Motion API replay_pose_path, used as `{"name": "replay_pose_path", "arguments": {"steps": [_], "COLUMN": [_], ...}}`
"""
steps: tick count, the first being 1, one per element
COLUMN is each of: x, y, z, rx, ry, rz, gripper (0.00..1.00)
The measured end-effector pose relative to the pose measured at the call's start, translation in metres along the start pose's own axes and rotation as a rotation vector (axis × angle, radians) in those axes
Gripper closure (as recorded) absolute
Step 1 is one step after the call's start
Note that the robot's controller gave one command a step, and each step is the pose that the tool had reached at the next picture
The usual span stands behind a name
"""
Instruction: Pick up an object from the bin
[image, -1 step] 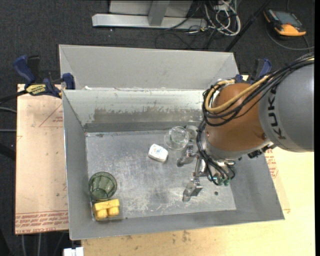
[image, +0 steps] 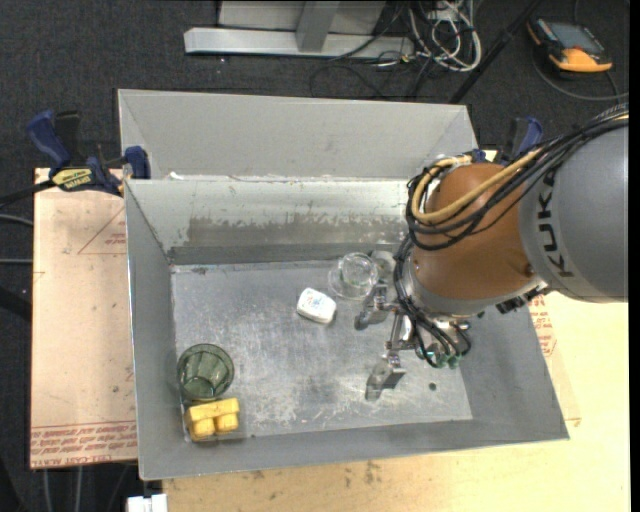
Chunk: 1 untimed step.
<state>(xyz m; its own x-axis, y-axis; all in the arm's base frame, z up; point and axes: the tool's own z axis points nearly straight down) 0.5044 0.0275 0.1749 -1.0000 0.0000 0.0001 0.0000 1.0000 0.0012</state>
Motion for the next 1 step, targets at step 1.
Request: {"name": "replay_pose_path", "arguments": {"steps": [1], "x": [-0.0381], "y": [-0.0157], "z": [-0.0195], "rx": [0.000], "ry": [0.000], "rz": [0.050], "gripper": [0.00]}}
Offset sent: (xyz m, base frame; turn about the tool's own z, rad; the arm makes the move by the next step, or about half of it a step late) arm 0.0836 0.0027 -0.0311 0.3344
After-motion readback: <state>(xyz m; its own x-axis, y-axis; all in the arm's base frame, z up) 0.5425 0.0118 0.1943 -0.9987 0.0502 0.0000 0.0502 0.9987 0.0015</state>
